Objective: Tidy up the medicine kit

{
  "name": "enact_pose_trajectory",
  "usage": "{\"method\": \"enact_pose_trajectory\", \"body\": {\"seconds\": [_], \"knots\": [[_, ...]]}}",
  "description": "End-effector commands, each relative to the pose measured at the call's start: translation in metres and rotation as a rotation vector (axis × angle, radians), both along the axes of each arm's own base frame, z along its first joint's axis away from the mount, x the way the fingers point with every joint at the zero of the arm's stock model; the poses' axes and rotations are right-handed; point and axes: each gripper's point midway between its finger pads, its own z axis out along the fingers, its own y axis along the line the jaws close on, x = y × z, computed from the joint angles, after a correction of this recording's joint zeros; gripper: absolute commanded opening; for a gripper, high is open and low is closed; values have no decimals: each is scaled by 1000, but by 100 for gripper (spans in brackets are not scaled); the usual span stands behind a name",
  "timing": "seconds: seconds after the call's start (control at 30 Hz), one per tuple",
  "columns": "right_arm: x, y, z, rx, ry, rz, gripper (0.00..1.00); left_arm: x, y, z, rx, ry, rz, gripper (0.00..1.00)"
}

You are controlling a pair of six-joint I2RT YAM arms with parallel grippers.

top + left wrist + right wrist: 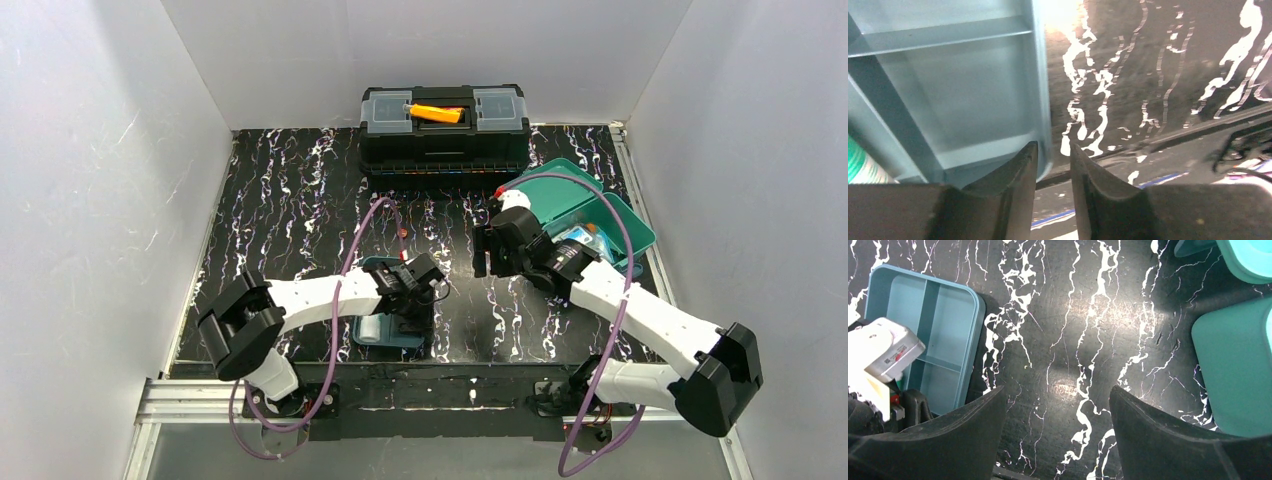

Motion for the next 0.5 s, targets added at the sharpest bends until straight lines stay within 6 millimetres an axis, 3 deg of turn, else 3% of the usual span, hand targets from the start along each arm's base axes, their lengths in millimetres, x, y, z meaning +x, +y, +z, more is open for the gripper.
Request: {"method": "enact_pose_trajectory", "body": {"seconds": [0.0, 0.13, 0.27, 0.47], "knots": [[0, -3, 9, 46, -9, 2, 83, 12, -23, 29, -94, -63, -3, 38], [2, -1, 15, 34, -9, 22, 84, 19, -21, 53, -129, -146, -29, 58], [9, 14, 29, 76, -30, 55, 85, 23, -15, 86, -153, -226, -71, 69], [25, 44, 38, 116, -8, 98, 85, 30, 33, 134, -74, -392, -66, 77]]}}
